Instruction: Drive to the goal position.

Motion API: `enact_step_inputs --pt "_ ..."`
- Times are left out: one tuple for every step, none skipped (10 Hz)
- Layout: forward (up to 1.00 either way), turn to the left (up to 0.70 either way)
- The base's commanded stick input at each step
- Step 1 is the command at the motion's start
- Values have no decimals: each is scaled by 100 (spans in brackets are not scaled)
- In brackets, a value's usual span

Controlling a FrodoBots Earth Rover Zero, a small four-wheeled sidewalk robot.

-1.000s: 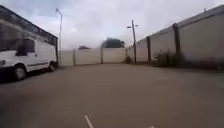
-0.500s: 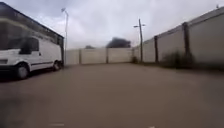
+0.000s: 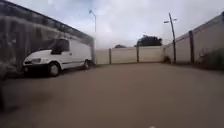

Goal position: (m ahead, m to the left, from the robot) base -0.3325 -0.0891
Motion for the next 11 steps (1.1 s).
enact_step_inputs --pt "50 0" --pt "50 0" --pt "50 0" --pt "50 0" --pt "50 0" --pt "50 0" --pt "50 0" --pt "50 0" --pt "50 0" --pt "50 0" --pt "50 0"
